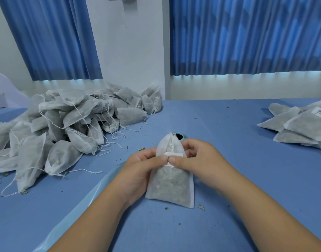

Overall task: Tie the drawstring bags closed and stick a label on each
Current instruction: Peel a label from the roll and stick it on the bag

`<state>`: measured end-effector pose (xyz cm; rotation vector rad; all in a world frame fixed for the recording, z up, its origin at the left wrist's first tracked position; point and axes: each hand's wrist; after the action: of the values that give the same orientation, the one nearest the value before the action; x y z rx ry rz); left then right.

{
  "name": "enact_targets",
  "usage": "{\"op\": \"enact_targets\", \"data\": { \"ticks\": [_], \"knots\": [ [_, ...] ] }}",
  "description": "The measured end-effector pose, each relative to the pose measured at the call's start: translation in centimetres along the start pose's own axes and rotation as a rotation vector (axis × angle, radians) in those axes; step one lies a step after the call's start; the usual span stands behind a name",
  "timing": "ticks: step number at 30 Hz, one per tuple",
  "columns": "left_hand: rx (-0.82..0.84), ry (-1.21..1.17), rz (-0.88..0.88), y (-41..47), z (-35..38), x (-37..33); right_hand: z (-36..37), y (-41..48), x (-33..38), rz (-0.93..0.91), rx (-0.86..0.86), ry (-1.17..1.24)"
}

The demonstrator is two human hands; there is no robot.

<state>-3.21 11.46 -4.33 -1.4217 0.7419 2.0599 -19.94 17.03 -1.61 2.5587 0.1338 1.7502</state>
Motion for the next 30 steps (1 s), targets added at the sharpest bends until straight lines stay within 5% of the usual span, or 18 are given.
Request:
{"op": "enact_targets", "data": {
  "ticks": [5,11,30],
  "knots": [
    [-0.133,-0.086,0.046,0.1,0.2,-0.2,-0.2,0.0,0.0,-0.017,0.084,0.124],
    [-0.265,0.245,0.150,0.0,0.2,0.4,-0.3,0.1,-0.2,-0.014,0.091,0.127],
    [-0.049,0.228,-0.018,-0.2,0.4,0.8,-0.4,0.2,-0.6,0.034,0.024,0.338]
  ]
}}
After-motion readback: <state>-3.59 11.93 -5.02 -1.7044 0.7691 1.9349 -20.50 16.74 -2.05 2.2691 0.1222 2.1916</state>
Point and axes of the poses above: each hand's wrist, its own y-axis towards the middle knuckle, its own z-axis out of the palm, x = y × z, and after that the axes turned 10 degrees about x, right-handed
